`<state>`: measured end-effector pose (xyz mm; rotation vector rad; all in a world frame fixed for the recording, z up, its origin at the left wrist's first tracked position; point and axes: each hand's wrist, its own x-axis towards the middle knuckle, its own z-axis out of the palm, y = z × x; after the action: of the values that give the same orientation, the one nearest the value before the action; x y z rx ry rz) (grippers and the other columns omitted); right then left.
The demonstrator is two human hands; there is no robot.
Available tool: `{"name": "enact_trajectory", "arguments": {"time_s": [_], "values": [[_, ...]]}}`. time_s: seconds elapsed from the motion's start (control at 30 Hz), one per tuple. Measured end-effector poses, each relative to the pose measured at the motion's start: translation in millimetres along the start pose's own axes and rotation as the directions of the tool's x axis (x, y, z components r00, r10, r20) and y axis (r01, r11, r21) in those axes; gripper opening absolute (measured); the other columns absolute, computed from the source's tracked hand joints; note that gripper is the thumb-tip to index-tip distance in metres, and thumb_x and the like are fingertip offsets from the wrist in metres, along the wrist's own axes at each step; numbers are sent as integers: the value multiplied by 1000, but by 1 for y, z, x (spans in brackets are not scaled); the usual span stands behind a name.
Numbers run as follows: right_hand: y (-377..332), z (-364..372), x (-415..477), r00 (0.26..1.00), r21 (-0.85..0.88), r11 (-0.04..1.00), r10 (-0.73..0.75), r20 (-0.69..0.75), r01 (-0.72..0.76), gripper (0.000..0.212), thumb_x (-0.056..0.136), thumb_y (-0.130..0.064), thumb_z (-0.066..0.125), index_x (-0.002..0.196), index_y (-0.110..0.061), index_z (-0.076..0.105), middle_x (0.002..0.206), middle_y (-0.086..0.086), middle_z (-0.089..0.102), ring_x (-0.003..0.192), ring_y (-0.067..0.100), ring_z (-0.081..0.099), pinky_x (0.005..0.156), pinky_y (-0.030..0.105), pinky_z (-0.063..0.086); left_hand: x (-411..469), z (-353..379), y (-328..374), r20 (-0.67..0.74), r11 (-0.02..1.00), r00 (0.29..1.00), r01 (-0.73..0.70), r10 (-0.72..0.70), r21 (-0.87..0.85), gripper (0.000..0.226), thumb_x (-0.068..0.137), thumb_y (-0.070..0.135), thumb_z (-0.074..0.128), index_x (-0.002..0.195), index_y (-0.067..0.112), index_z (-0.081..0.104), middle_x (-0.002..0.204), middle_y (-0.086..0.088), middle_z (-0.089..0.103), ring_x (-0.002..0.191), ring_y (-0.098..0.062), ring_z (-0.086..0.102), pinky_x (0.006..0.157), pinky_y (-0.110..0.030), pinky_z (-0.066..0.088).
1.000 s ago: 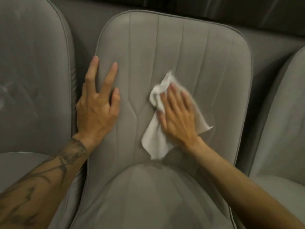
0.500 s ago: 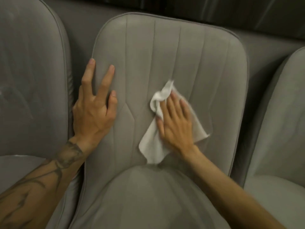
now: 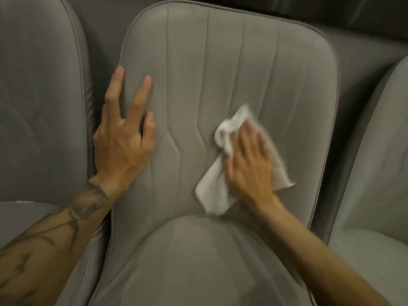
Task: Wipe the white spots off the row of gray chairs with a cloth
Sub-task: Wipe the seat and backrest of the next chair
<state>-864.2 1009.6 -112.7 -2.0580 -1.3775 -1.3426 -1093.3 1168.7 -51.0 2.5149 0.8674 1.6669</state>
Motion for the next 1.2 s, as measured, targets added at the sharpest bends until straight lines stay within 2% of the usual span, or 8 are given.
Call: {"name": "enact_trajectory", "arguments": {"time_s": [0.13, 0.27, 0.43, 0.53, 0.63, 0.77, 0.9, 1.2], "values": [[19, -12, 48, 961, 4, 964, 265, -81, -265, 65, 111, -41, 27, 167, -19, 1, 174, 2, 5, 162, 17, 1, 132, 40, 0, 1, 0, 0, -1, 1000, 1000, 1, -1, -3, 58, 106, 26, 48, 162, 32, 34, 172, -12, 19, 158, -24, 27, 106, -48, 50], [-7, -14, -62, 974, 52, 996, 64, 219, -77, 57, 112, -38, 23, 164, -17, 22, 172, 9, 21, 162, 17, 1, 132, 41, 3, 0, -2, 1, 10, 1000, 1000, 2, -2, -20, 57, 106, 25, 47, 162, 29, 35, 171, -14, 19, 158, -24, 25, 108, -46, 49], [-16, -18, -126, 865, 188, 982, -81, 496, -15, 56, 112, -37, 21, 163, -19, 31, 173, 3, 22, 162, 17, 7, 132, 41, 8, 0, -4, 3, 1, 1000, 1000, -9, 9, 0, 57, 107, 26, 46, 163, 29, 35, 171, -14, 19, 157, -24, 26, 105, -45, 50], [-20, -26, -146, 813, 374, 927, -226, 537, 11, 53, 112, -30, 27, 164, -21, 27, 174, -5, 14, 162, 13, 11, 130, 35, 13, -1, -5, 3, 8, 1000, 1000, -1, 1, 2, 57, 107, 26, 46, 163, 30, 35, 172, -13, 19, 155, -26, 29, 104, -47, 52], [-15, -39, -149, 783, 587, 793, -258, 566, -162, 50, 113, -30, 28, 163, -37, 24, 166, -26, 22, 155, 1, 26, 124, 17, 16, 1, -5, 3, 12, 1000, 1000, -4, 4, 13, 57, 106, 27, 46, 163, 30, 34, 172, -12, 19, 150, -29, 36, 98, -50, 55], [-19, -48, -144, 757, 664, 708, -290, 586, -243, 43, 113, -35, 25, 154, -47, 34, 149, -32, 41, 140, -5, 42, 114, 13, 26, 0, -2, -1, -1, 1000, 1000, -7, 7, 18, 57, 107, 28, 46, 162, 32, 34, 172, -11, 20, 143, -32, 42, 93, -52, 57], [-27, -49, -136, 767, 678, 677, -262, 586, -286, 45, 114, -26, 31, 156, -38, 39, 151, -39, 40, 150, -2, 34, 121, 14, 20, 1, 1, -1, -2, 1000, 1000, -10, 10, -4, 56, 107, 28, 44, 162, 32, 35, 172, -11, 20, 141, -32, 43, 93, -52, 57], [-98, -21, -96, 852, 468, 880, -186, 490, -77, 57, 111, -38, 22, 163, -13, 28, 169, 6, 29, 160, 21, 19, 132, 38, 12, -36, -4, -14, 89, 999, 996, -31, 30, 12, 57, 110, 31, 37, 165, 35, 23, 176, -5, 8, 142, -32, 43, 91, -48, 60]]}}
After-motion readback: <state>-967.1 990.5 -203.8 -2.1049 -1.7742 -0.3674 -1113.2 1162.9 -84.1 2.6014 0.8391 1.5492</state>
